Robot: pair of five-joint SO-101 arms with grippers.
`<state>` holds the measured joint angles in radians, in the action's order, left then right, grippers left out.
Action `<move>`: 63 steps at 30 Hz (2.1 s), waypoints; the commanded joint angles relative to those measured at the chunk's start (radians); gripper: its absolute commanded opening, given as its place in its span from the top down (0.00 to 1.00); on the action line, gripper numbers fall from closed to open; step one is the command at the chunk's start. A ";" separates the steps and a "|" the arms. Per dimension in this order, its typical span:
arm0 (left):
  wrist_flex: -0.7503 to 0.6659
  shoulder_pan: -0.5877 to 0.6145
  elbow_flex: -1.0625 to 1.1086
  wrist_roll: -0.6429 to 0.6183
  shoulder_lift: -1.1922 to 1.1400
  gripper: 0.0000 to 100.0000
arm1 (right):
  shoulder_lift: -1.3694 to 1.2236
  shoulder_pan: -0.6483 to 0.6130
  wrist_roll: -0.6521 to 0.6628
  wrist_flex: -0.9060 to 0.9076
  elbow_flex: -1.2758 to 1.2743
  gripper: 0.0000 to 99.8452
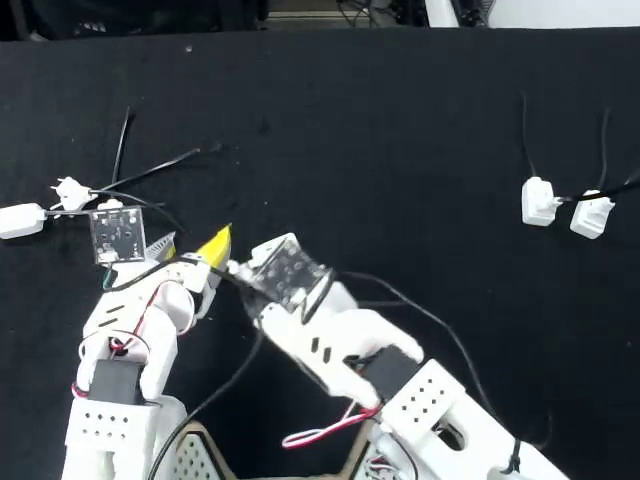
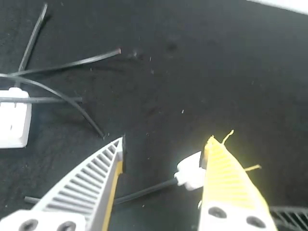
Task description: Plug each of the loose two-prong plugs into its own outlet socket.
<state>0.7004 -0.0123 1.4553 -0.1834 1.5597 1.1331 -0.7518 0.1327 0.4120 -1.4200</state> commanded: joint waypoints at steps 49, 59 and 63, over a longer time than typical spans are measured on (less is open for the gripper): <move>0.087 -0.196 -0.875 0.028 -1.562 0.73 | -0.604 0.566 -0.112 0.408 0.549 0.99; 0.184 0.008 -0.748 0.170 -1.287 0.73 | -0.604 0.566 -0.110 0.410 0.549 0.99; 0.044 -0.056 -0.633 0.140 -1.343 0.73 | -0.598 0.572 -0.110 0.413 0.553 0.99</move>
<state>0.8493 -0.0184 0.7480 -0.0284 0.2279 0.5317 -0.2025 0.0238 0.8186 -0.9214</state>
